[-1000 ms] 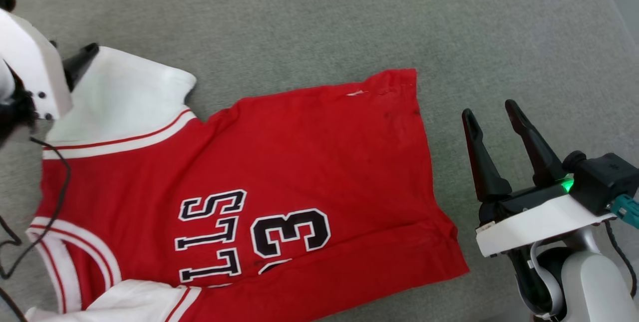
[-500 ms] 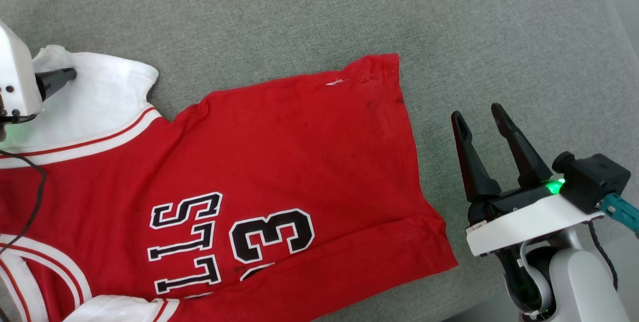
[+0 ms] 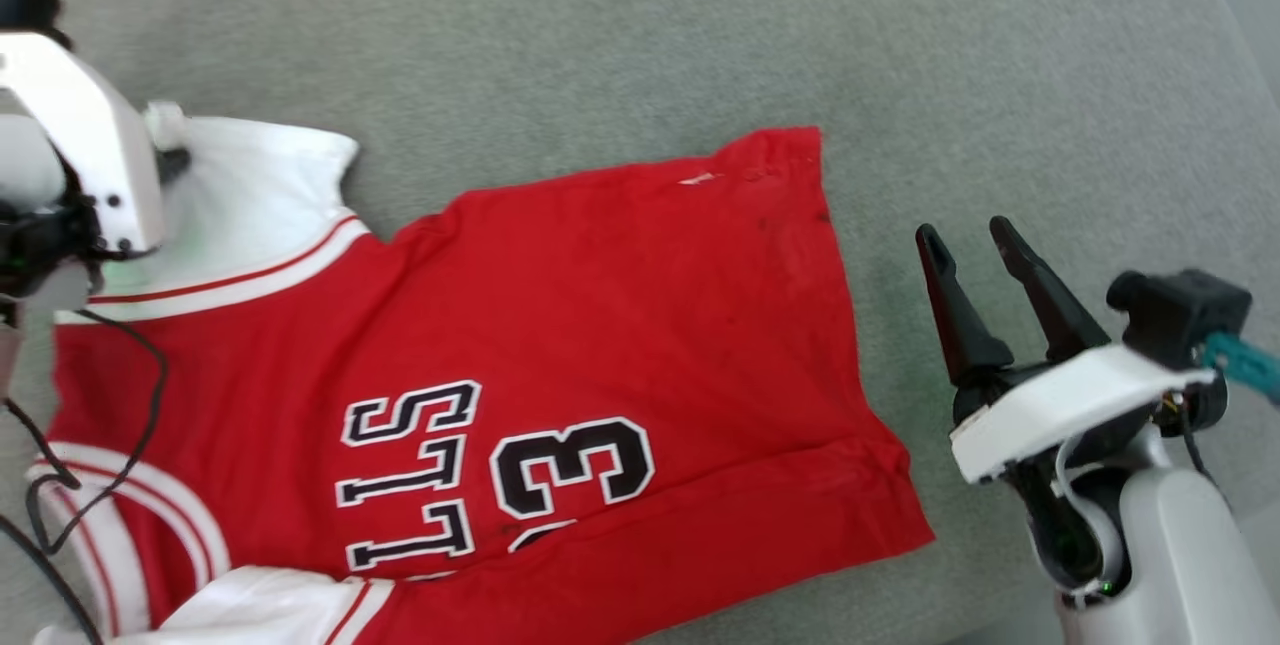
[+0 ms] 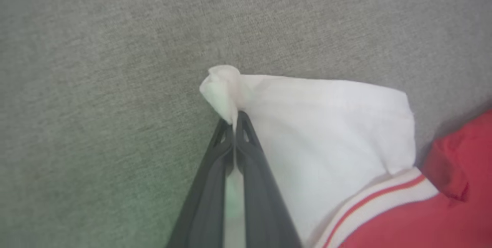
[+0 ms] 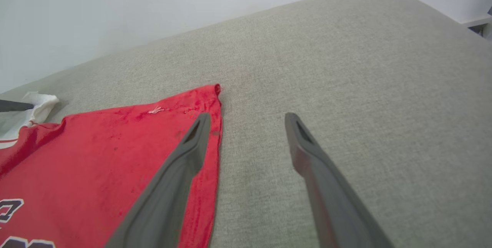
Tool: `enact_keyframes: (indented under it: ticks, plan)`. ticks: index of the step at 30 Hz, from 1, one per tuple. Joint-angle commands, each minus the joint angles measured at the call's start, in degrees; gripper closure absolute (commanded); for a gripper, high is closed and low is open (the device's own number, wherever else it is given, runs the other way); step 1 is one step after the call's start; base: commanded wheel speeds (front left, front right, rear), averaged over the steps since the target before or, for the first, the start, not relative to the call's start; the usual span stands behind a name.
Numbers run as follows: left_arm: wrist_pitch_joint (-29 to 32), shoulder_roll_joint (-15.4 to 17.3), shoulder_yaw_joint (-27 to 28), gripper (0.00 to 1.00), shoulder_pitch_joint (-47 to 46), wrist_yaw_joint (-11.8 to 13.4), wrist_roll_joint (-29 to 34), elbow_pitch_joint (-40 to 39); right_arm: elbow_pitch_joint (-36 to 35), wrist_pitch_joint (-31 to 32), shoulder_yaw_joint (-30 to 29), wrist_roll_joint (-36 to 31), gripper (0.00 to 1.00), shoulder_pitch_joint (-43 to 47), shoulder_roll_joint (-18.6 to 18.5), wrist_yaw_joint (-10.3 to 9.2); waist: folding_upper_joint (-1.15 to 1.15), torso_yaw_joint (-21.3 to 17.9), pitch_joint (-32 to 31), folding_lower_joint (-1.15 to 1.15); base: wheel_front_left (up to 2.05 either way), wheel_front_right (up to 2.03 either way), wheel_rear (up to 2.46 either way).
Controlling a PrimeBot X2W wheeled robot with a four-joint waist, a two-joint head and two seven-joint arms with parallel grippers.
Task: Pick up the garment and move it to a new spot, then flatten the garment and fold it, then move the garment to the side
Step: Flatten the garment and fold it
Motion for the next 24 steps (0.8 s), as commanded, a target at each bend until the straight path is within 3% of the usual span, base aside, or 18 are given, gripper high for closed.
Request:
enact_keyframes:
  ticks: [1, 13, 19, 24]
  plan:
    - [-1.1, -0.4, -0.1, 1.00, 0.3, -0.4, 0.4, 0.0, 1.4, 1.8, -0.6, 0.6, 0.00, -1.4, -0.2, 0.00, 0.00, 1.7, -1.5, 0.00, 0.00, 0.00, 0.00]
    - [-5.1, -3.6, -2.0, 1.00, -1.6, -2.4, 2.2, -6.2, 13.2, 23.5, 1.7, 5.3, 0.00, -14.1, -8.1, 0.00, 0.00, 9.8, -2.1, 0.00, 0.00, 0.00, 0.00]
    - [-6.0, -4.4, -2.7, 1.00, -1.8, -3.0, 2.5, -9.7, 18.1, 32.9, 3.4, 4.8, 0.00, -21.8, -10.0, 0.00, 0.00, 12.8, -0.6, 0.00, 0.00, 0.00, 0.00]
    - [-6.7, -4.4, -3.0, 1.00, -1.3, -3.4, 2.4, -11.1, 23.9, 38.9, 5.6, 5.0, 0.00, -24.9, -9.6, 0.00, 0.00, 14.1, 0.2, 0.00, 0.00, 0.00, 0.00]
